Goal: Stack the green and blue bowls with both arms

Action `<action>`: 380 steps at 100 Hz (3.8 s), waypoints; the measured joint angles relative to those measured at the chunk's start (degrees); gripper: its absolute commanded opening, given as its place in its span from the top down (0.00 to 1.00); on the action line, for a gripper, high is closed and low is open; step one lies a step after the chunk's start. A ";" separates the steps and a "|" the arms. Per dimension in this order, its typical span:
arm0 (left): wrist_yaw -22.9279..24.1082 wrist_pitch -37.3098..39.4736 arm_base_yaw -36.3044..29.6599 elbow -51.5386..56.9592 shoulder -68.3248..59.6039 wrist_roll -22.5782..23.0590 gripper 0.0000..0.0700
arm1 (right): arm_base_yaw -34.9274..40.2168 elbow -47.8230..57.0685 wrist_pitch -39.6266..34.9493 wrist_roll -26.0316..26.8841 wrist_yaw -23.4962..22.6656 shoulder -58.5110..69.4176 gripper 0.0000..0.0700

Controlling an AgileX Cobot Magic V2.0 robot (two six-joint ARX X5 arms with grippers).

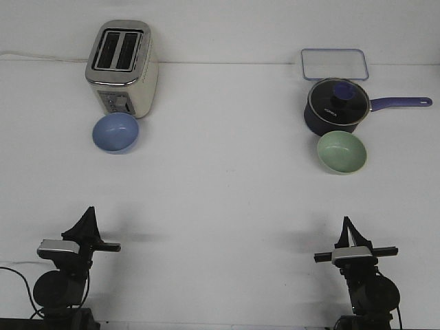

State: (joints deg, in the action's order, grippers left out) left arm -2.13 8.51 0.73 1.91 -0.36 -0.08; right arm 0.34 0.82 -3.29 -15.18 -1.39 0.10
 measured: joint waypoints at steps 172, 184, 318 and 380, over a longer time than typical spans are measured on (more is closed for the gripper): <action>0.00 0.00 0.00 0.00 0.00 0.00 0.98 | -0.07 39.71 -23.71 33.11 8.17 30.53 0.25; 0.00 0.00 0.00 0.00 0.00 0.00 0.98 | -0.13 49.64 -28.44 31.80 8.24 41.70 0.23; 0.00 0.00 0.00 0.00 0.00 0.00 0.98 | -13.16 82.31 -33.46 23.06 -4.48 106.81 1.00; 0.00 0.00 0.00 0.00 0.00 0.00 0.98 | -9.99 83.76 -44.00 22.93 -17.31 81.96 1.00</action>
State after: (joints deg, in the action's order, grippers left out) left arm -2.13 8.51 0.73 1.91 -0.36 -0.08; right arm -9.65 84.58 -47.29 7.75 -18.70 82.06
